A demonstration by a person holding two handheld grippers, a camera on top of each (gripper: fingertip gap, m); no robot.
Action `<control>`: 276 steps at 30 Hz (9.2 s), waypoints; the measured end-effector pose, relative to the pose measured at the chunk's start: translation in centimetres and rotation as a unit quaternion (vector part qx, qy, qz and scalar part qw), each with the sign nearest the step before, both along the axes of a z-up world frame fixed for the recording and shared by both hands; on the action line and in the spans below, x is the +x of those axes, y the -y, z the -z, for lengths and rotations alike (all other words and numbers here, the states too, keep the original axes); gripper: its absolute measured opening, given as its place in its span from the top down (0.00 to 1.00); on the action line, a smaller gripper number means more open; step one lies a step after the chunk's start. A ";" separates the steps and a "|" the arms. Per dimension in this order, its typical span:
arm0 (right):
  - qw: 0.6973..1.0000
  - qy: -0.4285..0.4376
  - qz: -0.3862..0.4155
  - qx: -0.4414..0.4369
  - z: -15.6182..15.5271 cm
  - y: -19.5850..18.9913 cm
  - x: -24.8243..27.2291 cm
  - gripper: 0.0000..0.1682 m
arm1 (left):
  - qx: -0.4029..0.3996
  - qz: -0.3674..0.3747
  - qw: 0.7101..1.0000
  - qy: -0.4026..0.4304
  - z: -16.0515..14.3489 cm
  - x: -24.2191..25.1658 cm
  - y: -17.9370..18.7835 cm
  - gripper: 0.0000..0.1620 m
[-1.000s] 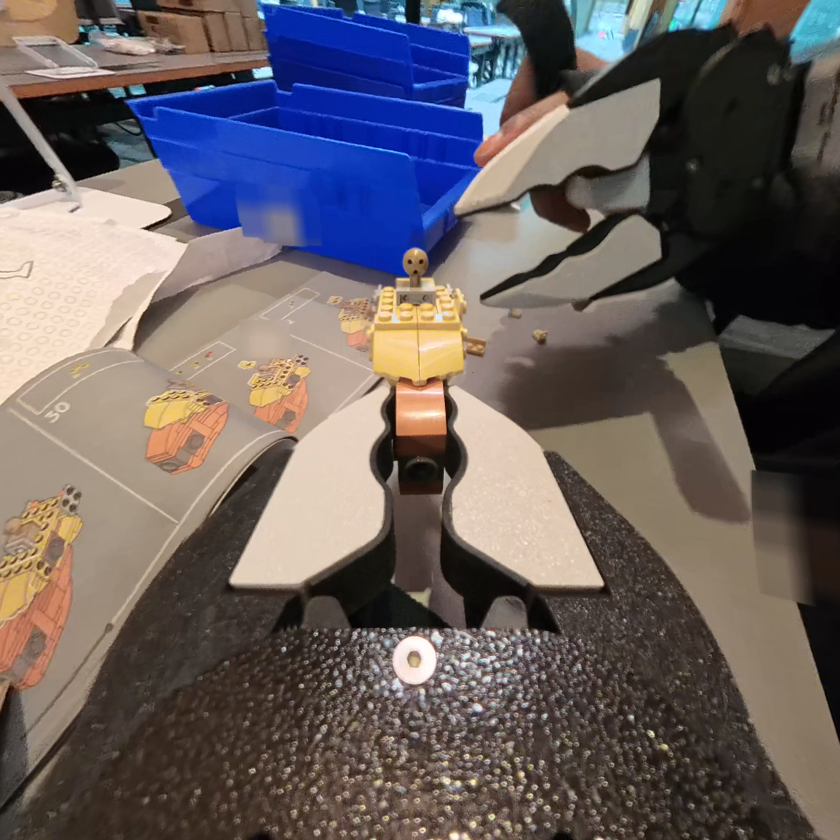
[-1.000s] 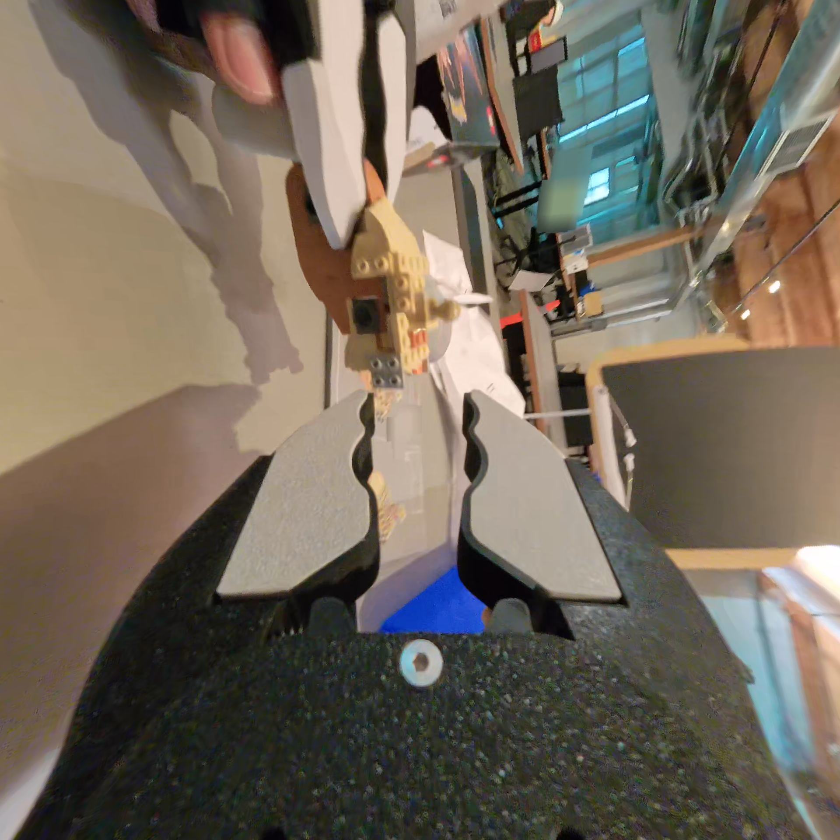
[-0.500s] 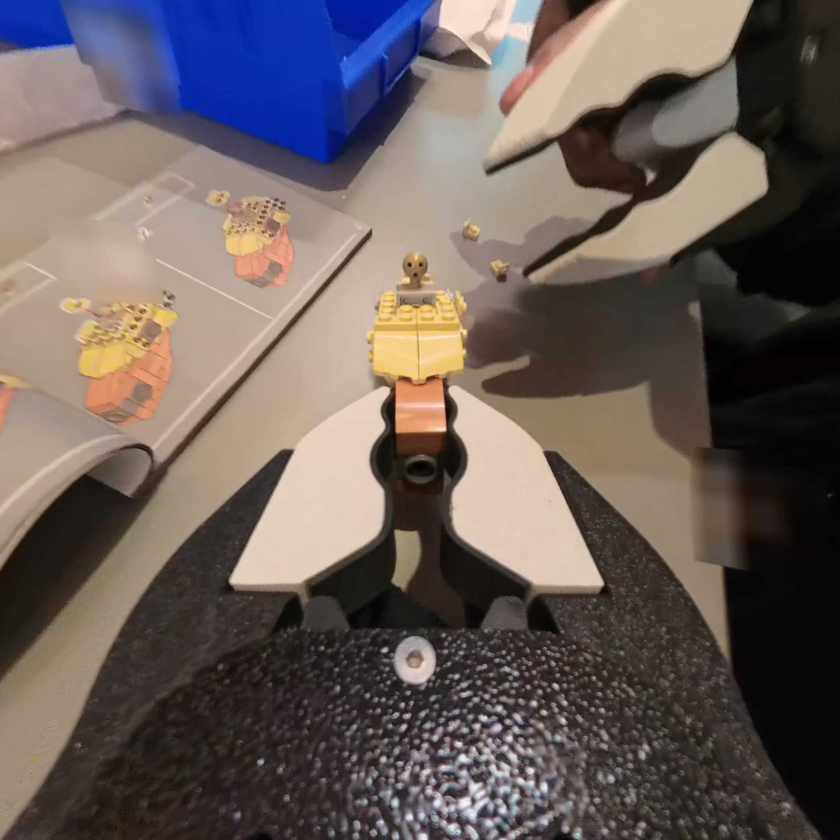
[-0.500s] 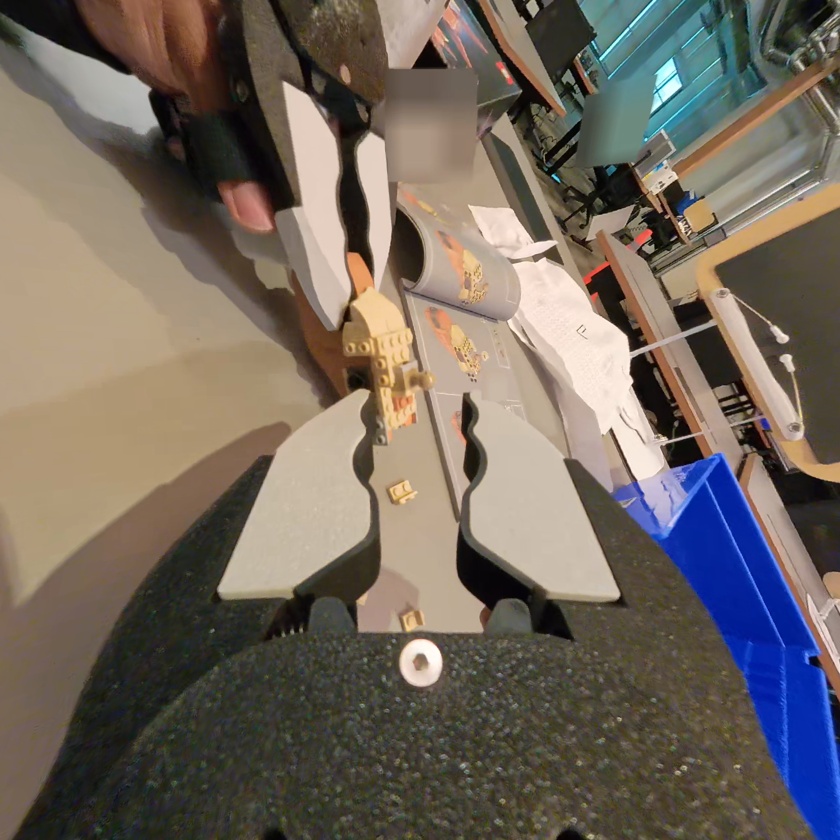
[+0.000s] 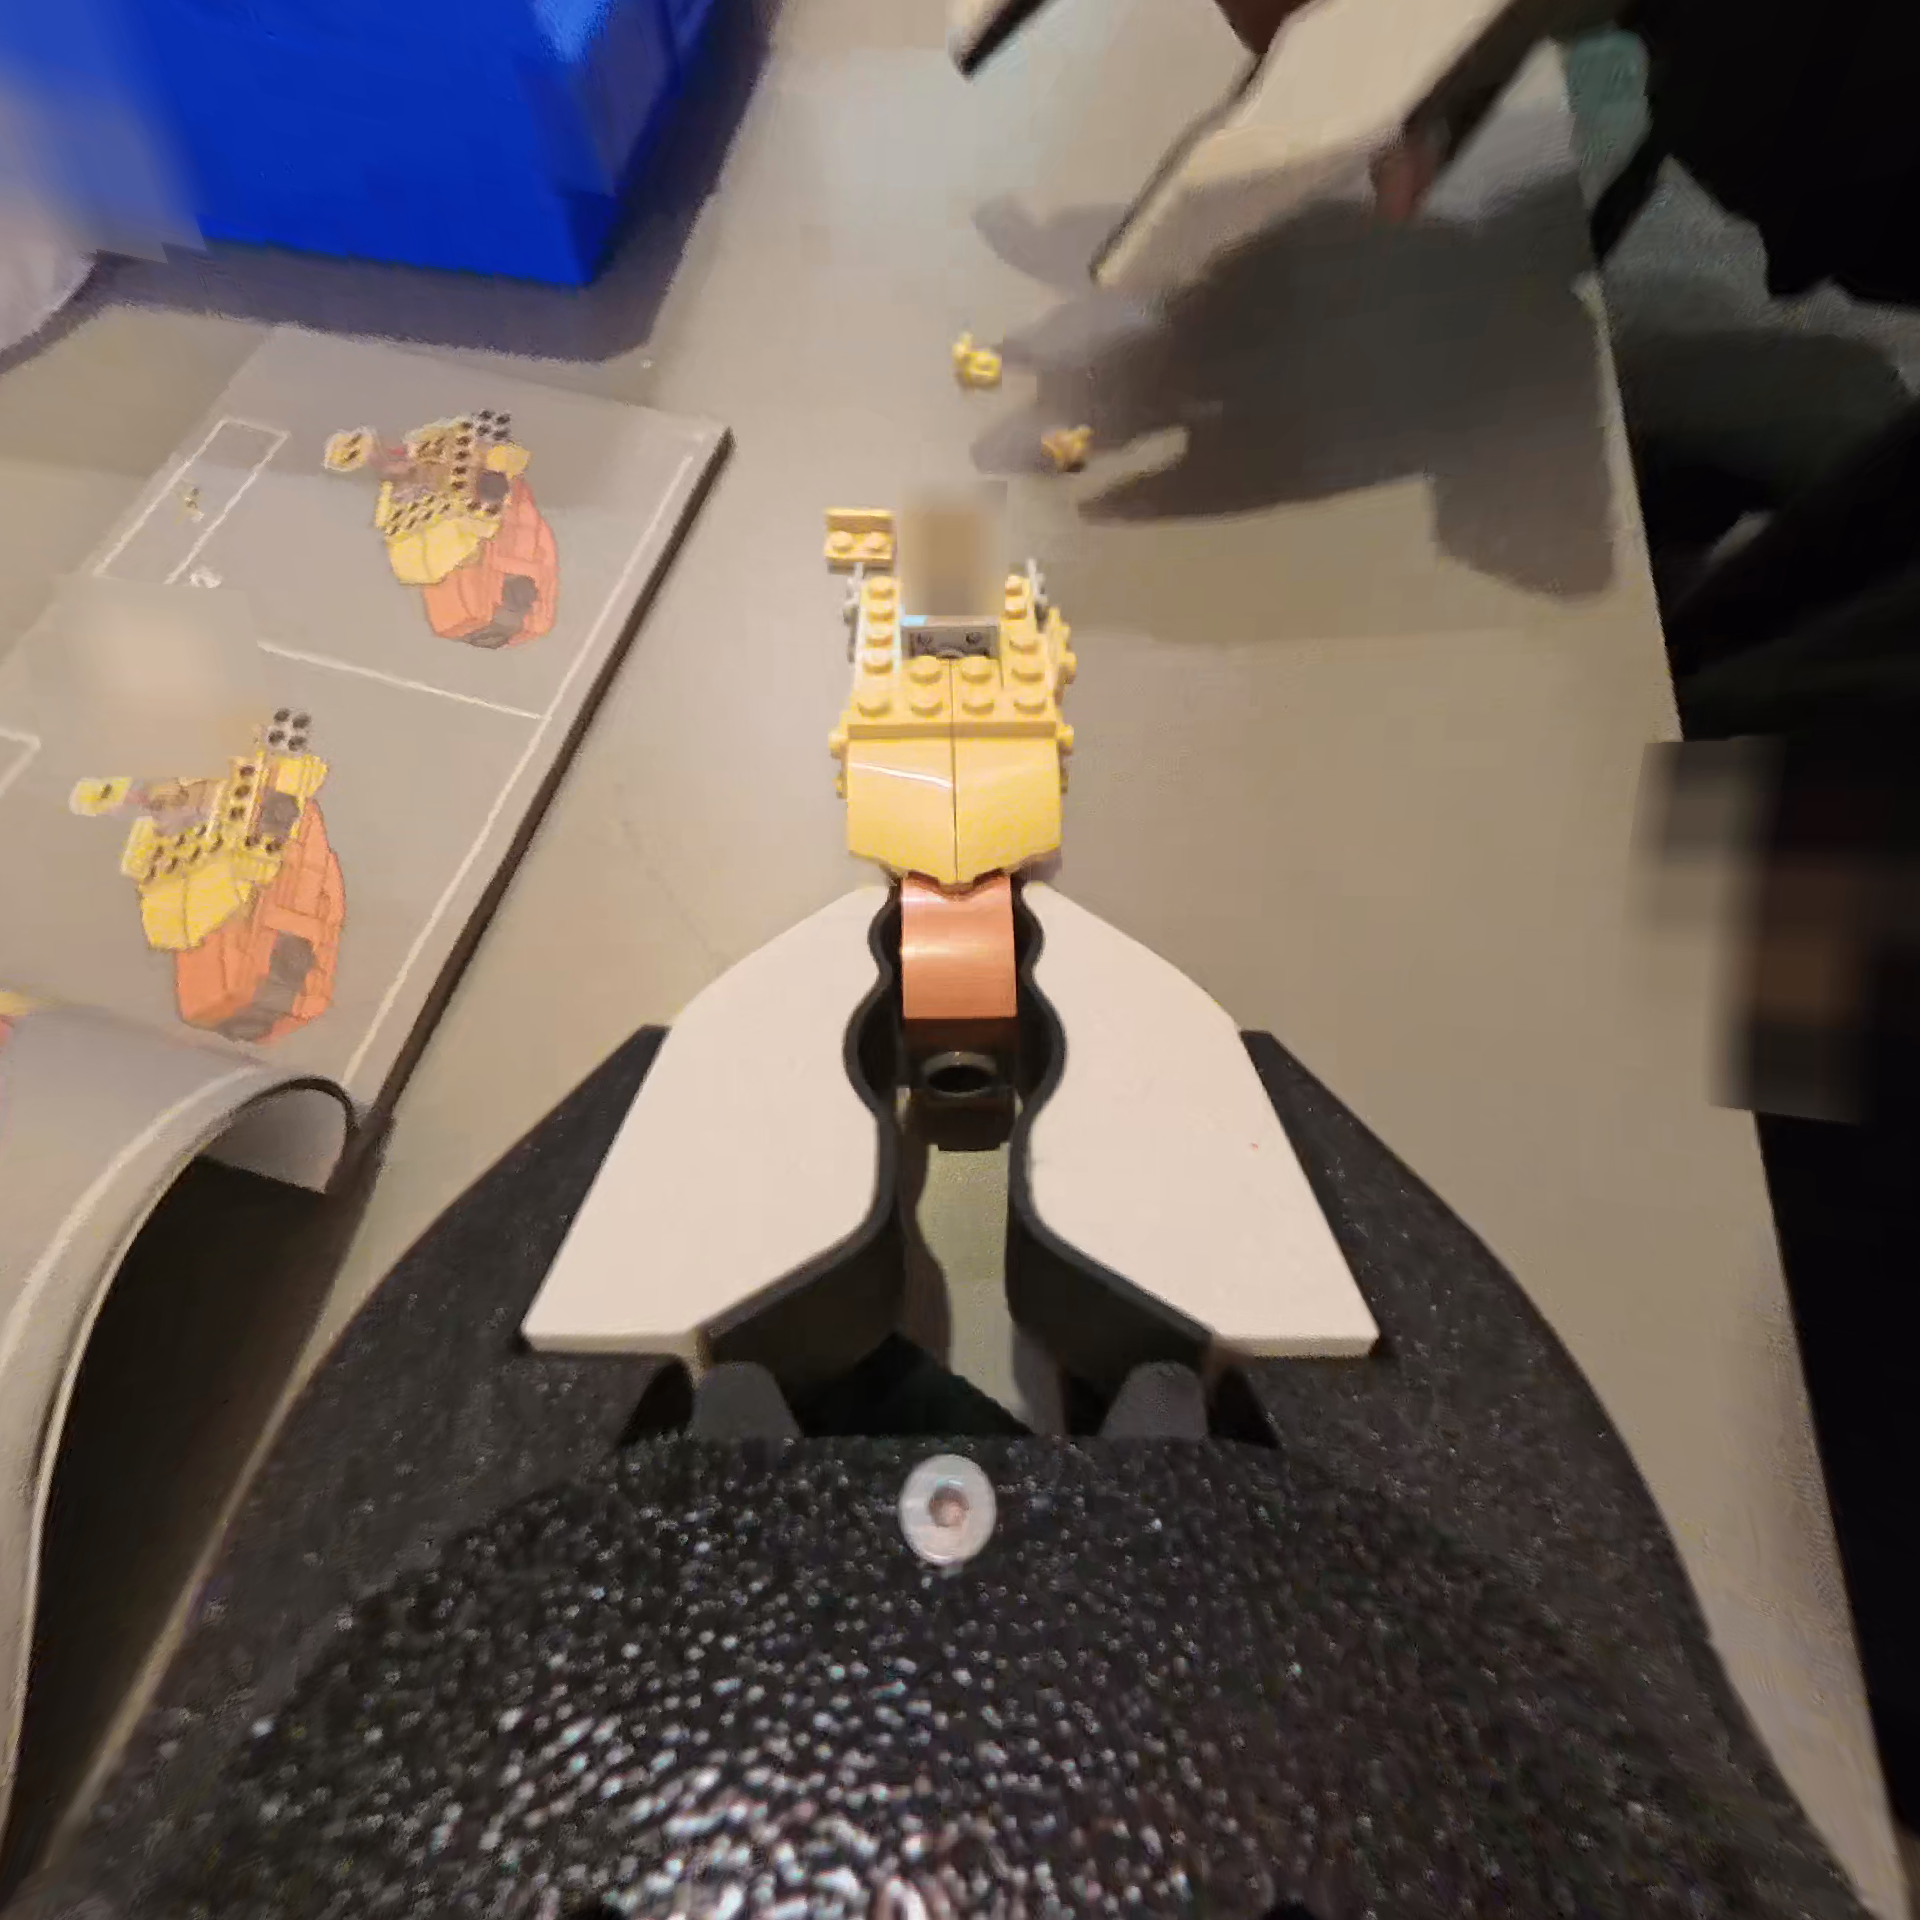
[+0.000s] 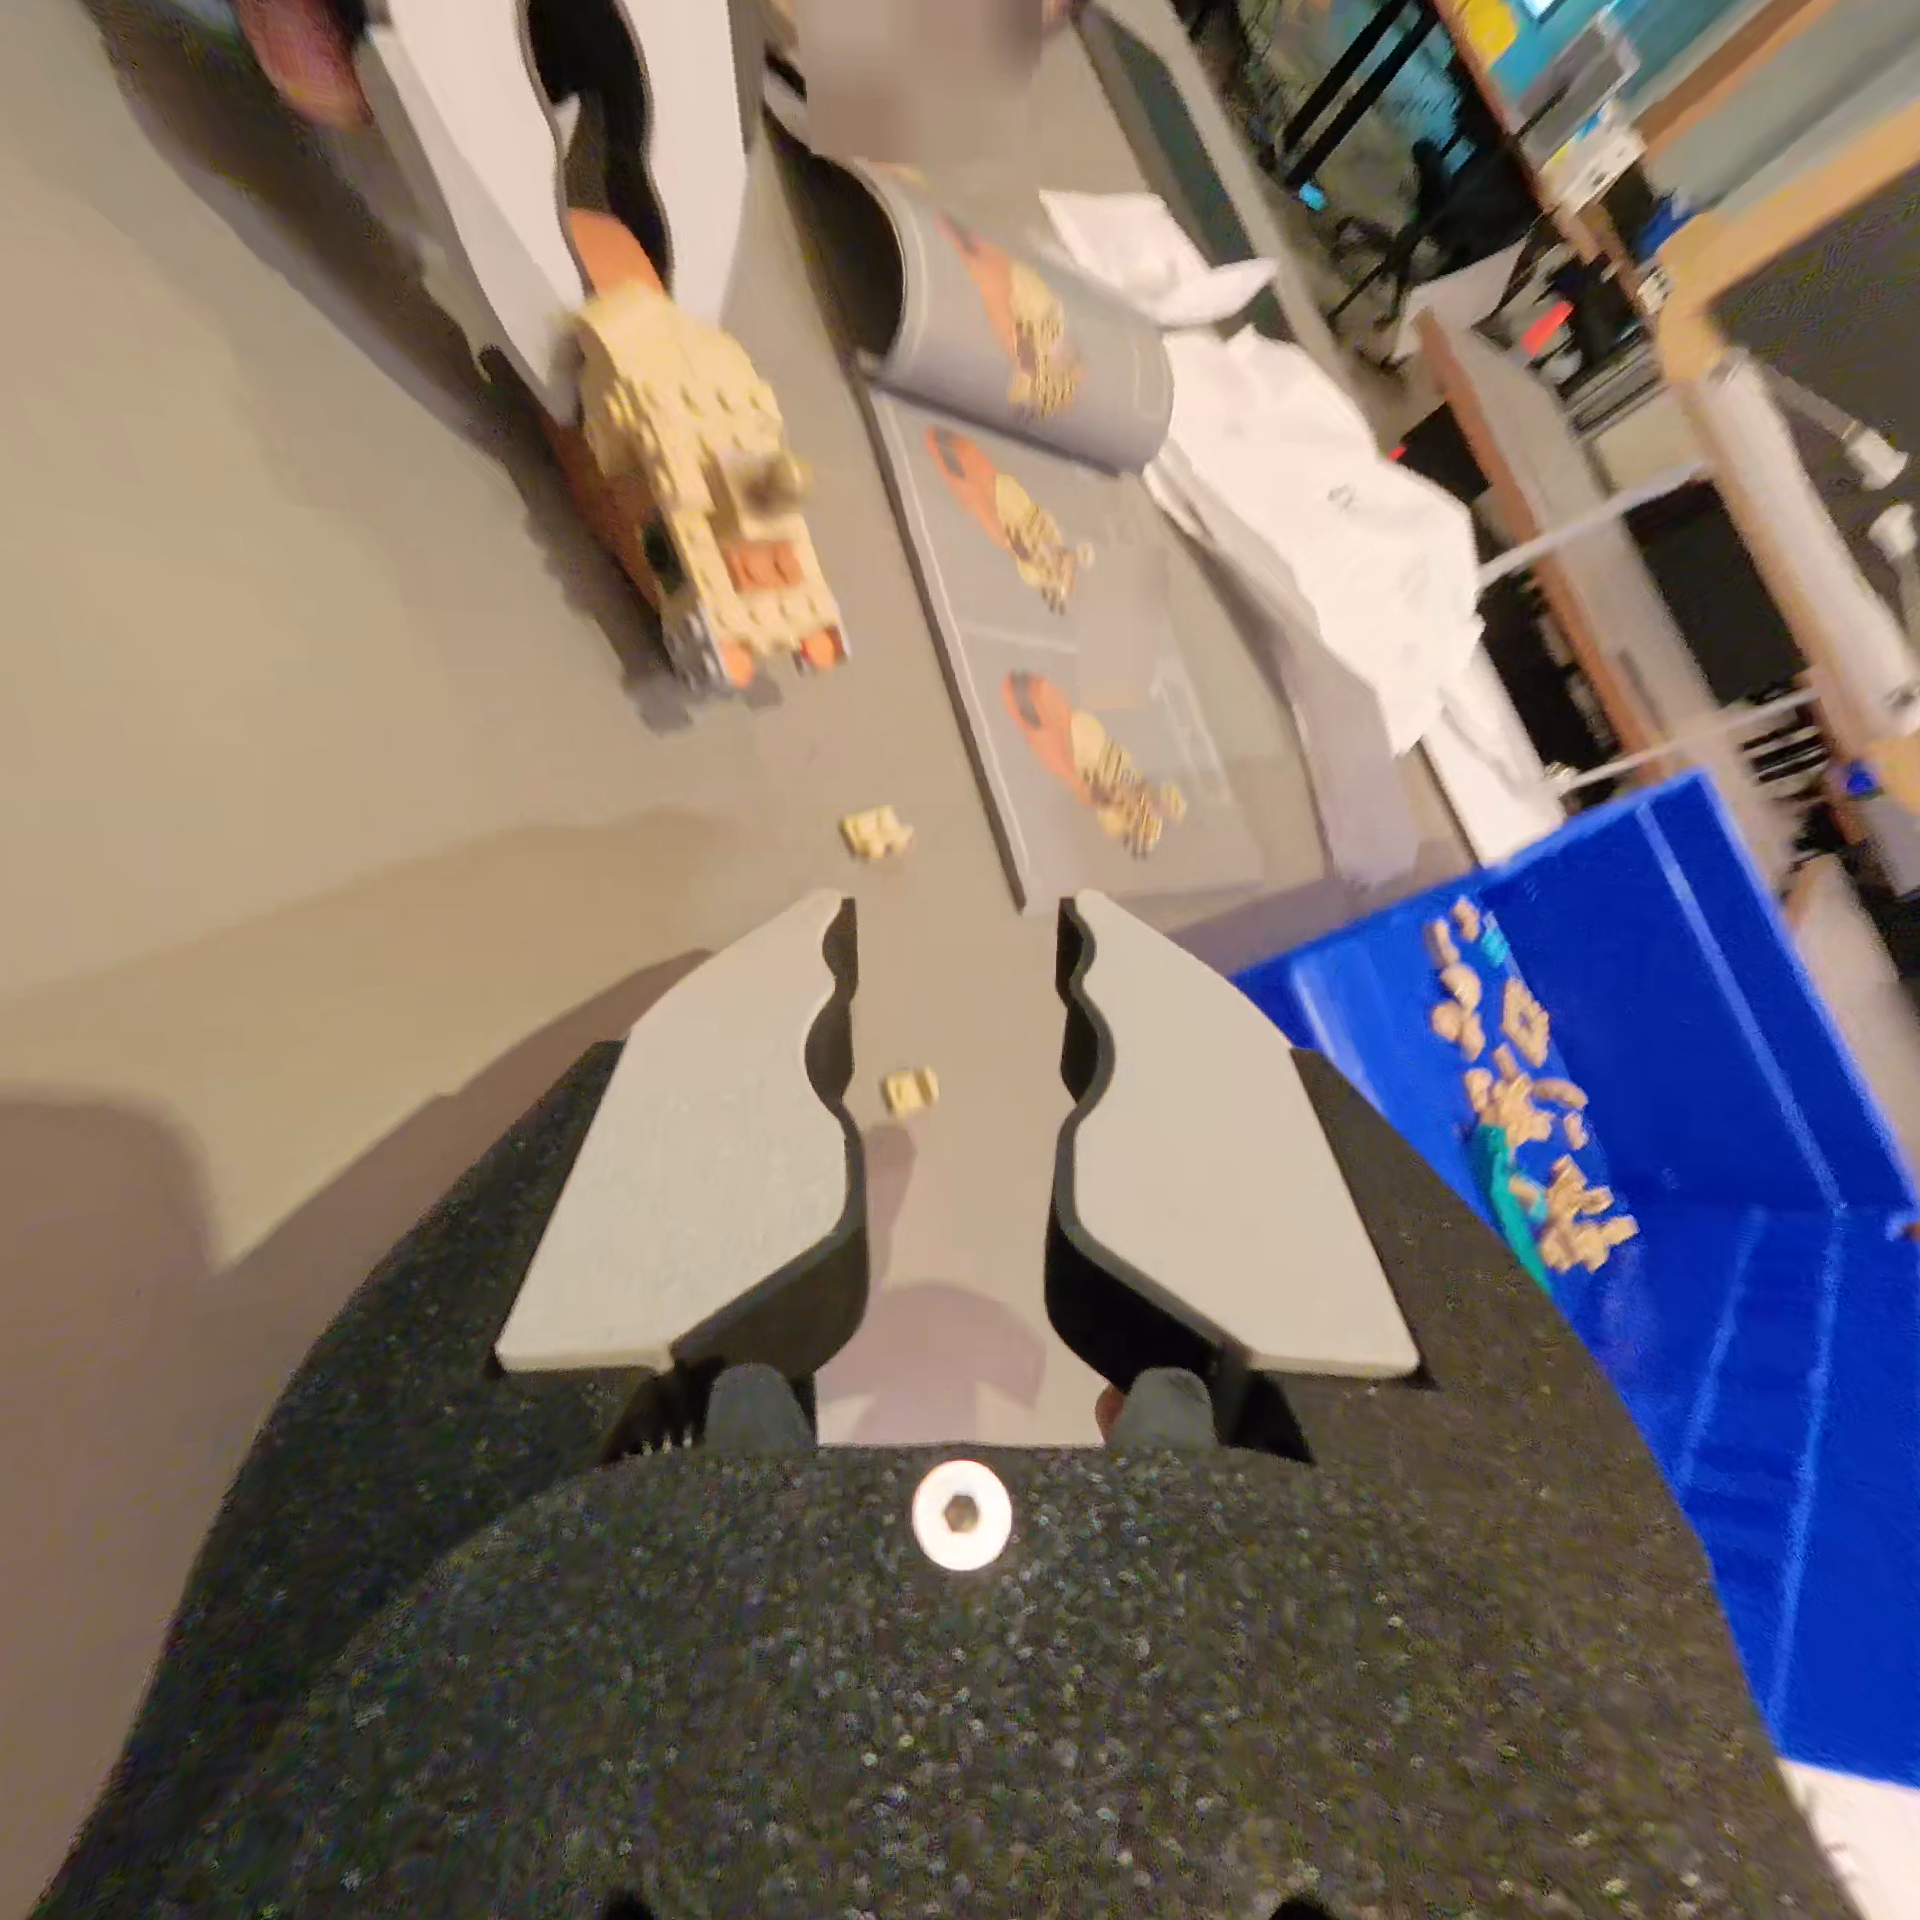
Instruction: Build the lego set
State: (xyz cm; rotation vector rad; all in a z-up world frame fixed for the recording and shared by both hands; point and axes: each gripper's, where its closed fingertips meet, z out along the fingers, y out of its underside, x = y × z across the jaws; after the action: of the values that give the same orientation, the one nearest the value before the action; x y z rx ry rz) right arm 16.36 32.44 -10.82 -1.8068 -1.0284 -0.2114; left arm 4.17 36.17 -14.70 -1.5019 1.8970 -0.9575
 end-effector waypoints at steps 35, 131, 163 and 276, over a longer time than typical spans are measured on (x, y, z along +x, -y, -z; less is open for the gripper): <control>0.958 0.031 -0.207 -0.195 5.4 -4.1 -2.4 0.90 | -0.059 0.074 0.993 0.070 -2.3 -1.7 0.1 0.74; 0.907 0.048 -0.402 0.114 -2.5 -1.1 -9.4 0.90 | -0.292 -0.022 0.956 0.028 -6.2 3.4 3.0 0.95; 0.938 0.043 -0.339 0.053 2.3 -2.8 -8.4 0.90 | -0.452 -0.242 0.857 0.061 -1.9 -0.5 0.3 0.76; 0.818 -0.205 -0.516 -0.150 -1.4 5.6 -9.4 0.90 | 0.044 0.429 0.895 0.113 -1.6 1.5 6.0 0.88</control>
State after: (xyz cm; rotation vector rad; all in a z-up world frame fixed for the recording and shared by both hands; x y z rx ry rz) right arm 6.96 26.87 -9.46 -1.2106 -1.6069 1.0091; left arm 5.66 30.18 -13.13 -0.4064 2.3971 -1.3036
